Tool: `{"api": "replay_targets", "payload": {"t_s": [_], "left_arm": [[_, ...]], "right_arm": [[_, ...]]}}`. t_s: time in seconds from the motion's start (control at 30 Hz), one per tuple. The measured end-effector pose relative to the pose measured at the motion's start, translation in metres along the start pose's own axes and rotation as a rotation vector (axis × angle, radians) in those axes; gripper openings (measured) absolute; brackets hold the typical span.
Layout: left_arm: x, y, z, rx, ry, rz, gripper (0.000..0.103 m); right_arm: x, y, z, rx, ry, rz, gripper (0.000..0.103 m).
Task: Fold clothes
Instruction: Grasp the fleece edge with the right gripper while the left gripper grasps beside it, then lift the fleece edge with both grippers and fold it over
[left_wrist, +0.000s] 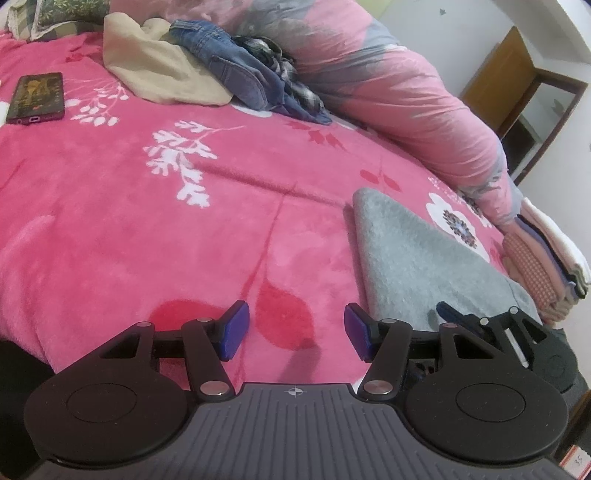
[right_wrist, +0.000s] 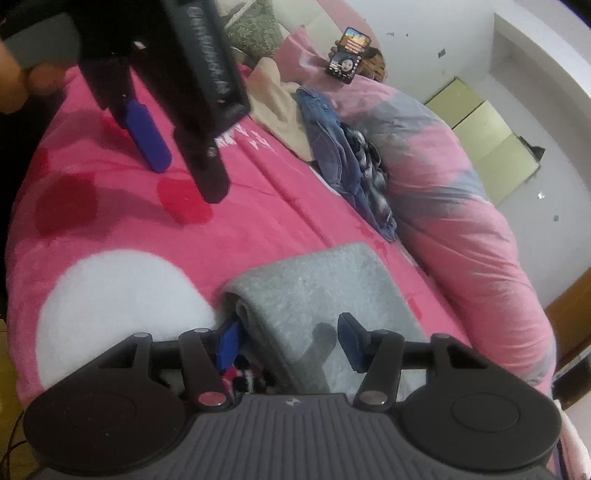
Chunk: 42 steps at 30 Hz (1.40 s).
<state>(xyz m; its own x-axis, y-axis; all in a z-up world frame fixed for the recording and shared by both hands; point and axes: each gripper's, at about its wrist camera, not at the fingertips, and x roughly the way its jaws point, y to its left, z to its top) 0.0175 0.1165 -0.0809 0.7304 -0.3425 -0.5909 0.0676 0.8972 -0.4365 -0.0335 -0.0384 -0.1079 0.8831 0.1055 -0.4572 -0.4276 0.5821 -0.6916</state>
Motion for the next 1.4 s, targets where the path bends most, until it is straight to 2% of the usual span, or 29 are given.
{"api": "replay_targets", "payload": {"t_s": [0.03,0.2,0.27,0.3,0.37,0.4,0.43,0.5,0.67,0.77,0.8,0.87,0.93,1.0,1.07,1.2,1.4], "left_arm": [[-0.001,-0.001,0.0,0.012,-0.005,-0.003,0.06],[0.002,-0.012,0.005,0.046,-0.001,-0.03,0.063],[0.007,-0.014,0.01,0.032,0.012,-0.05,0.063],[0.01,-0.015,0.012,0.025,0.016,-0.059,0.063],[0.016,-0.015,0.018,0.003,0.029,-0.102,0.068],[0.02,-0.012,0.022,-0.02,0.041,-0.145,0.076],[0.025,-0.009,0.026,-0.051,0.053,-0.191,0.079],[0.038,-0.005,0.035,-0.121,0.067,-0.262,0.079],[0.09,-0.014,0.063,-0.188,0.142,-0.318,0.076],[0.123,-0.022,0.077,-0.206,0.198,-0.332,0.065],[0.134,-0.026,0.081,-0.206,0.217,-0.325,0.057],[0.155,-0.034,0.085,-0.193,0.25,-0.298,0.049],[0.169,-0.04,0.087,-0.17,0.27,-0.253,0.02],[0.174,-0.044,0.089,-0.171,0.279,-0.234,0.013],[0.178,-0.047,0.091,-0.173,0.283,-0.219,0.01],[0.159,-0.062,0.098,-0.167,0.222,-0.23,0.008],[0.128,-0.117,0.119,-0.111,0.11,-0.286,0.008]], "right_arm": [[0.0,0.002,-0.001,-0.027,0.013,-0.027,0.041],[0.005,0.012,-0.011,-0.063,0.004,-0.064,0.029],[0.008,0.011,-0.011,-0.052,-0.014,-0.087,0.018],[0.008,0.008,-0.011,-0.022,-0.025,-0.093,0.017],[0.005,-0.01,-0.012,0.119,-0.041,-0.057,0.016],[0.004,-0.021,-0.014,0.203,-0.045,-0.024,0.016],[0.002,-0.032,-0.016,0.289,-0.048,0.012,0.016],[0.001,-0.045,-0.021,0.388,-0.06,0.043,0.015],[-0.002,-0.058,-0.029,0.51,-0.089,0.093,0.015],[-0.002,-0.06,-0.034,0.543,-0.103,0.11,0.015],[-0.002,-0.06,-0.035,0.547,-0.107,0.113,0.015],[-0.004,-0.06,-0.036,0.557,-0.115,0.119,0.015],[-0.007,-0.06,-0.039,0.569,-0.123,0.124,0.015],[-0.007,-0.062,-0.041,0.583,-0.132,0.129,0.015],[-0.007,-0.068,-0.043,0.61,-0.147,0.132,0.015],[-0.013,-0.081,-0.045,0.677,-0.191,0.129,0.015],[-0.037,-0.113,-0.052,0.796,-0.284,0.079,0.015]]}}
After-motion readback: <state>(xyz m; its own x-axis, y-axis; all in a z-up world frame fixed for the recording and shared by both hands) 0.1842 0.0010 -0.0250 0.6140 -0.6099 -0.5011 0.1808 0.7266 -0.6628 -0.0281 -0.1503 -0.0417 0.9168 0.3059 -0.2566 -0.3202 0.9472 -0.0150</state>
